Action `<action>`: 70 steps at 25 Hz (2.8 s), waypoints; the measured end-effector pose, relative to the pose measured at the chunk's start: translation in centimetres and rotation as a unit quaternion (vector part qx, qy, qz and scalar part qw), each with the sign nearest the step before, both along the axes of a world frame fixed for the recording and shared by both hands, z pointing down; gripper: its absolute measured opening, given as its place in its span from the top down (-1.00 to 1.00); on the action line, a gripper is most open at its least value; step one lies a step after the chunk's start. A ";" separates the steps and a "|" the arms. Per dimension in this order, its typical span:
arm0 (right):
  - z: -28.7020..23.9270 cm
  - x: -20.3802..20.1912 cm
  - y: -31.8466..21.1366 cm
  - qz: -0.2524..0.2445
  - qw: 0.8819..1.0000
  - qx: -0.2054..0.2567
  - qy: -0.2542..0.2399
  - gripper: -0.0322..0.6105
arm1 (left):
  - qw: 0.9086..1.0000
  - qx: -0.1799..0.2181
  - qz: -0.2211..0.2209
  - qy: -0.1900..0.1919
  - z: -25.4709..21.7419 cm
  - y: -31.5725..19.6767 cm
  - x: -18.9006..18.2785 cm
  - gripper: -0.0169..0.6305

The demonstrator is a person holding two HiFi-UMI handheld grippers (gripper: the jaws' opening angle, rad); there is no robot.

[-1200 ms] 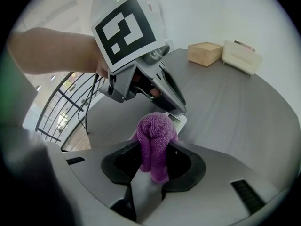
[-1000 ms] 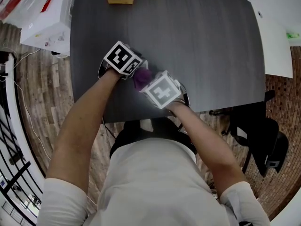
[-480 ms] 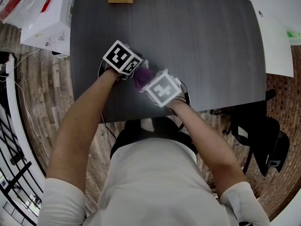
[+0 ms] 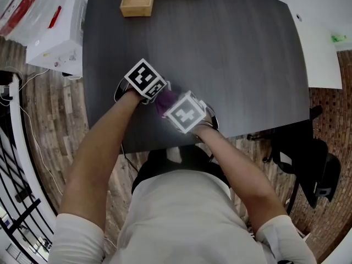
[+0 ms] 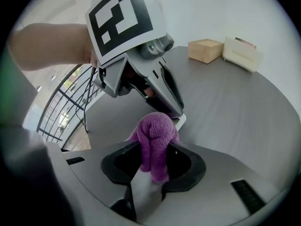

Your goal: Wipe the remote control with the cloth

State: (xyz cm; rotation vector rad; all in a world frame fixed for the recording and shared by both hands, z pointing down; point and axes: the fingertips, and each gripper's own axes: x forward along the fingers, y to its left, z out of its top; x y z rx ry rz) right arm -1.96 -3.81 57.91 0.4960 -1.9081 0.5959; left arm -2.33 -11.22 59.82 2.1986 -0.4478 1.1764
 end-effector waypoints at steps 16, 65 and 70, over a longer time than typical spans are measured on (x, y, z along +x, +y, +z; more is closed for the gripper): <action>0.1 0.4 3.7 -0.015 1.000 -0.009 -0.003 0.49 | 1.000 0.008 -0.017 -0.016 0.5 0.3 0.1 0.72; 0.4 3.4 6.3 -0.017 0.999 -0.043 -0.003 0.49 | 0.999 0.005 -0.048 0.005 0.2 -0.1 -0.1 0.71; 0.8 5.9 8.3 -0.016 0.997 -0.072 0.020 0.49 | 0.998 0.009 -0.058 0.020 0.2 -0.4 -0.3 0.71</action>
